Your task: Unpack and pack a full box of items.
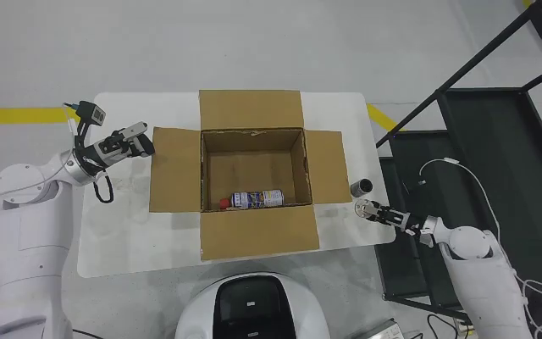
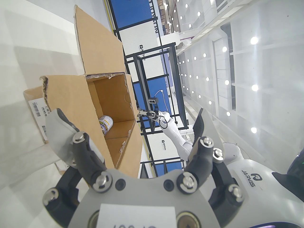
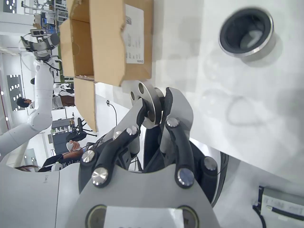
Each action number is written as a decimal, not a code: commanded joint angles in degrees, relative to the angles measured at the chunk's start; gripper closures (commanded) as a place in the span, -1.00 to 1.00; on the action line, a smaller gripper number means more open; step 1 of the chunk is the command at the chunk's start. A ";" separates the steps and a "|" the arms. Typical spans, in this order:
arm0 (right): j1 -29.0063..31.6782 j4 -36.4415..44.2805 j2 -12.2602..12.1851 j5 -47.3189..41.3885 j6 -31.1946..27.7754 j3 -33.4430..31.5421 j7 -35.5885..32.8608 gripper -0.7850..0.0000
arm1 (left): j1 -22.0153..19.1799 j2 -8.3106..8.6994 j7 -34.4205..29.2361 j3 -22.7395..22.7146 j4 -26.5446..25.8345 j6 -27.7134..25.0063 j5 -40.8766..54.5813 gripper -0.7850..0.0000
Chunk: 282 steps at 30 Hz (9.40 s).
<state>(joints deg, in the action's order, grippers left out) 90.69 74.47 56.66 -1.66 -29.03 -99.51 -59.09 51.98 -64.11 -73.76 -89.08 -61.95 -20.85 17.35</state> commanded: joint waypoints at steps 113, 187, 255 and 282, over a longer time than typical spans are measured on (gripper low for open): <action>-30.10 25.58 2.16 40.66 -1.47 35.58 9.62 -1.00 | 0.00 0.00 0.00 0.00 0.00 0.00 0.00 -1.00; -61.97 -11.90 18.13 44.53 -8.00 72.34 2.16 -1.00 | 0.00 0.00 0.00 0.00 0.00 0.00 0.00 -1.00; -71.92 -53.68 39.23 43.33 -18.55 81.83 10.16 1.00 | 0.00 0.00 0.00 0.00 0.00 0.00 0.00 -1.00; -62.14 -18.46 18.34 46.07 -26.73 61.71 18.93 1.00 | 0.00 0.00 0.00 0.00 0.00 0.00 0.00 -1.00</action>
<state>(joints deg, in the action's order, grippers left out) 26.74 52.23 76.62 43.79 -56.25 -35.28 -40.24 51.98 -64.11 -73.76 -89.08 -61.95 -20.85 17.35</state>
